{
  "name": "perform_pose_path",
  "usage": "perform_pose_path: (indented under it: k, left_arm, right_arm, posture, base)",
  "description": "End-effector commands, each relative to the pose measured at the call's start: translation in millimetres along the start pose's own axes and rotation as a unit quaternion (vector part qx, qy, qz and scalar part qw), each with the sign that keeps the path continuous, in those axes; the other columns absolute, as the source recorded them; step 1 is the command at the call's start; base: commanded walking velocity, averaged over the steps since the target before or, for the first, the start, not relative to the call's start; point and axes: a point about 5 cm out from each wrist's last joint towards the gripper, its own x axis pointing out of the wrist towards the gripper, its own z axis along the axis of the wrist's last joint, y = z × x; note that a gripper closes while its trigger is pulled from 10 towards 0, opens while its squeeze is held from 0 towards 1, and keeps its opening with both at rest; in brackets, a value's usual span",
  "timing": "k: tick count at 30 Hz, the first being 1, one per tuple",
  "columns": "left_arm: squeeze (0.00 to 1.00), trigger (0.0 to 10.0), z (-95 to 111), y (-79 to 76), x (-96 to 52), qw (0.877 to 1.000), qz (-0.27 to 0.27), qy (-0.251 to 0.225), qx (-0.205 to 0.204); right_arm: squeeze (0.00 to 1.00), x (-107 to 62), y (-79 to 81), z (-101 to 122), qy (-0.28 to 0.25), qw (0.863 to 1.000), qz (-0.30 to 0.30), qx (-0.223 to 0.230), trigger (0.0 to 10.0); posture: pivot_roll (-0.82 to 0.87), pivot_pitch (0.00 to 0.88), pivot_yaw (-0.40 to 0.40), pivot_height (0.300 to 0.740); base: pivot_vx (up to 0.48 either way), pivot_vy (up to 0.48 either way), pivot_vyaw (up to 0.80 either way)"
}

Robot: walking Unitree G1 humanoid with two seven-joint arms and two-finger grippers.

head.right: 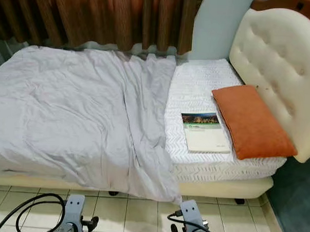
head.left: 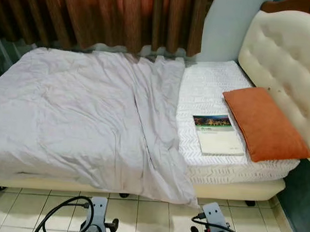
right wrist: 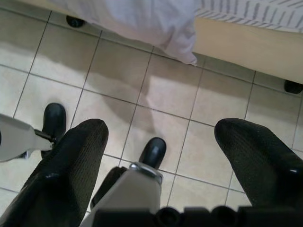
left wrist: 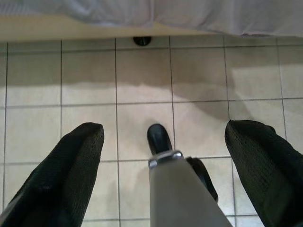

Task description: Clean up the room

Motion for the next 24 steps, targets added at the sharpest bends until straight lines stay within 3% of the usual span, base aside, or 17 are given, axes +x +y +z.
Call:
perform_pose_path:
  k: [1,3,4,5,6,8,11,13,24]
  left_arm:
    - [0.0,10.0,12.5,-0.8,1.2,1.0,-0.006,-0.027,0.01]
    - [0.0,10.0,19.0,-1.7,1.7,0.999,-0.007,-0.042,0.007]
    - [0.0,10.0,25.1,-1.9,2.1,0.998,-0.006,-0.053,0.028]
    - [0.0,10.0,44.9,0.4,2.9,0.996,0.001,-0.086,0.033]
    - [0.0,10.0,44.9,0.4,2.9,0.996,0.001,-0.086,0.033]
    - [0.0,10.0,66.7,2.6,2.8,0.993,0.005,-0.119,0.026]
    - [0.0,10.0,85.1,2.6,2.3,0.989,0.006,-0.145,0.005]
    - [0.0,10.0,85.3,1.3,2.6,0.99,0.006,-0.142,-0.002]
    - [0.0,10.0,43.4,-3.1,4.4,0.998,-0.008,-0.065,-0.025]
  right_arm:
    - [0.0,0.7,-3.9,9.7,-0.025,0.999,-0.009,0.024,10.0]
    - [0.0,0.9,-6.0,14.5,-0.039,0.998,-0.015,0.042,10.0]
    - [0.0,1.3,-7.0,19.7,-0.05,0.997,-0.018,0.047,10.0]
    - [0.0,2.2,-9.7,36.1,-0.085,0.994,-0.026,0.057,10.0]
    - [0.0,2.2,-9.7,36.1,-0.085,0.994,-0.026,0.057,10.0]
    - [0.0,2.6,-13.9,53.1,-0.114,0.99,-0.035,0.078,10.0]
    - [0.0,2.9,-16.3,64.3,-0.128,0.988,-0.041,0.074,10.0]
    - [0.0,3.5,-15.0,62.5,-0.12,0.99,-0.041,0.065,10.0]
    - [0.0,4.9,0.7,35.7,-0.064,0.998,-0.006,0.026,10.0]
  posture:
    - [-0.01,0.0,0.014,0.74]
    - [-0.01,0.0,0.014,0.74]
    - [-0.01,0.0,0.013,0.74]
    - [-0.01,0.0,0.014,0.74]
    - [-0.01,0.0,0.014,0.74]
    - [-0.01,0.0,0.016,0.74]
    - [-0.02,0.0,0.021,0.74]
    - [-0.01,0.0,0.02,0.74]
    - [-0.02,0.0,0.015,0.74]
  base:
    - [0.0,0.0,0.0]
    - [0.0,0.0,0.0]
    - [0.0,0.0,0.0]
    - [0.0,0.0,0.0]
    - [0.0,0.0,0.0]
    - [0.0,0.0,0.0]
    - [0.0,0.0,0.0]
    - [0.0,0.0,0.0]
    - [0.0,0.0,0.0]
